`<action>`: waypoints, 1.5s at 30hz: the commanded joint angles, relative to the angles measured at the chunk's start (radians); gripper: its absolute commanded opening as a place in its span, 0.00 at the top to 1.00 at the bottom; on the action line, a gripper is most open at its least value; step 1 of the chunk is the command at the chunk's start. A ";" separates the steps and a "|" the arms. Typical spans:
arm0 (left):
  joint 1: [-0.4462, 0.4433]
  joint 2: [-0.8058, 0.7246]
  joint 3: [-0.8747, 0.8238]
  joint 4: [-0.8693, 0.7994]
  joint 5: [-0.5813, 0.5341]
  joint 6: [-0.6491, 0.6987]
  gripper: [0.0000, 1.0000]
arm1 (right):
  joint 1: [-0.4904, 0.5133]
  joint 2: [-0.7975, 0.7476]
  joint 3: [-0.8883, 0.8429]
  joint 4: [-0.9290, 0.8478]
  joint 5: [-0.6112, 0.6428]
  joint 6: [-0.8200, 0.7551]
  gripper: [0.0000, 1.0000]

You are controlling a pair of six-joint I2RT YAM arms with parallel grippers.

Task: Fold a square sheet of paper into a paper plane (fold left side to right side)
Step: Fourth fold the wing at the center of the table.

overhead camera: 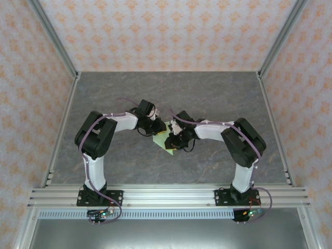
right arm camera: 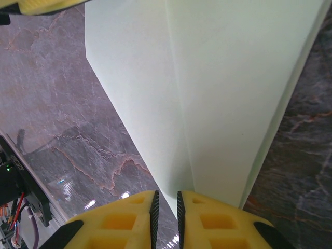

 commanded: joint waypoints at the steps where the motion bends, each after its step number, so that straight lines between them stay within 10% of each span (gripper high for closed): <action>1: -0.004 0.018 -0.038 -0.118 -0.080 0.028 0.84 | 0.009 0.027 -0.031 -0.036 0.017 0.002 0.79; 45: -0.001 0.030 -0.035 -0.132 -0.107 0.036 0.86 | 0.018 -0.144 -0.308 -0.114 0.030 0.027 0.94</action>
